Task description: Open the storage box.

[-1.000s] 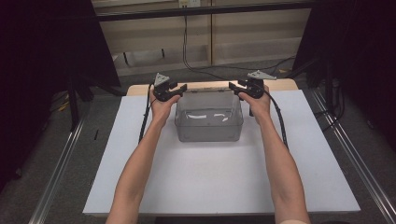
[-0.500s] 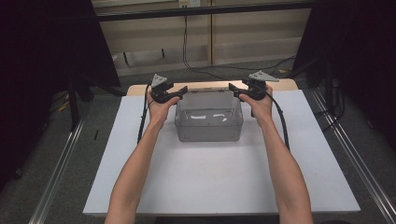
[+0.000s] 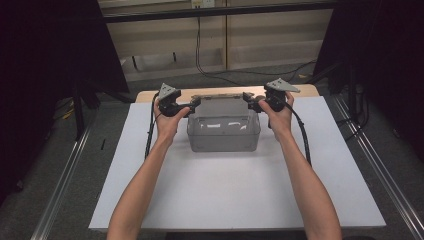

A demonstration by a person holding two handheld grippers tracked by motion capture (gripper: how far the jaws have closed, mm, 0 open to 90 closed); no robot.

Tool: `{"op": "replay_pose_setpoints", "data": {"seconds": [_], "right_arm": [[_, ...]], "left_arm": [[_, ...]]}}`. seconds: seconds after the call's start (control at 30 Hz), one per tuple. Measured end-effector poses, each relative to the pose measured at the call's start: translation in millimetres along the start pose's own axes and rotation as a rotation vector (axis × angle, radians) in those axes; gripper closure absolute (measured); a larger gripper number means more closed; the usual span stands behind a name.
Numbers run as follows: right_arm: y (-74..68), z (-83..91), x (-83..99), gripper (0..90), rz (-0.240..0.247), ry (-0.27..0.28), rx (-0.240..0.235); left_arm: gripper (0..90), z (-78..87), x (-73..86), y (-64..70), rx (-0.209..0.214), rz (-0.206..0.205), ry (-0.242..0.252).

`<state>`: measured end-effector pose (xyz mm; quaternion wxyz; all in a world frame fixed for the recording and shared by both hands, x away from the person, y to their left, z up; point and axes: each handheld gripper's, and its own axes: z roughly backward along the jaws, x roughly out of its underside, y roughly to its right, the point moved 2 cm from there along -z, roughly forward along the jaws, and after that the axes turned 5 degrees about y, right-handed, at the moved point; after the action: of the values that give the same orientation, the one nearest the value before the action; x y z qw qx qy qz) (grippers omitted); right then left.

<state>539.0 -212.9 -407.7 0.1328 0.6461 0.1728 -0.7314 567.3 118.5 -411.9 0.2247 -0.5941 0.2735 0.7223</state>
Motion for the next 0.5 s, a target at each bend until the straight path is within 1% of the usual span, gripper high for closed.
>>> {"op": "replay_pose_setpoints", "data": {"seconds": [0.03,0.07,0.1,0.17,0.2,0.23,0.3,0.33,0.4,0.47,0.5], "right_arm": [[-1.2,3.9,-0.4,1.1,0.016,-0.002,-0.005],[-1.7,6.3,-0.7,1.1,0.019,-0.002,-0.003],[-2.3,9.4,-0.6,1.1,0.019,0.001,0.006],[-3.4,15.8,-0.1,1.0,0.027,0.006,0.011],[-3.8,18.5,0.3,0.4,0.034,0.003,0.015],[-4.0,20.8,1.1,0.3,0.042,0.001,0.028],[-5.3,26.5,3.7,0.1,0.044,0.003,0.033],[-6.5,28.9,5.2,0.0,0.043,0.004,0.030],[-9.0,33.7,7.9,0.0,0.055,0.004,0.031],[-10.9,38.9,9.5,0.0,0.059,0.009,0.039],[-11.0,41.3,10.3,0.0,0.063,0.012,0.039]], "left_arm": [[4.3,2.2,0.3,1.2,0.009,-0.012,0.000],[3.6,5.5,1.4,2.7,0.015,-0.022,0.007],[3.3,8.6,3.3,4.8,0.013,0.000,0.023],[3.1,13.8,6.9,7.3,0.023,0.024,0.039],[3.1,15.8,7.8,7.9,0.019,0.007,0.018],[2.9,17.5,8.2,8.9,0.016,-0.004,0.014],[2.7,22.2,8.4,11.2,0.015,0.001,0.024],[2.8,25.4,8.1,12.2,0.012,-0.025,0.022],[2.8,29.5,7.7,14.2,0.010,-0.053,0.017],[4.4,35.1,7.9,16.6,0.012,-0.070,0.024],[4.5,38.0,8.1,17.4,0.001,-0.075,0.033]]}}
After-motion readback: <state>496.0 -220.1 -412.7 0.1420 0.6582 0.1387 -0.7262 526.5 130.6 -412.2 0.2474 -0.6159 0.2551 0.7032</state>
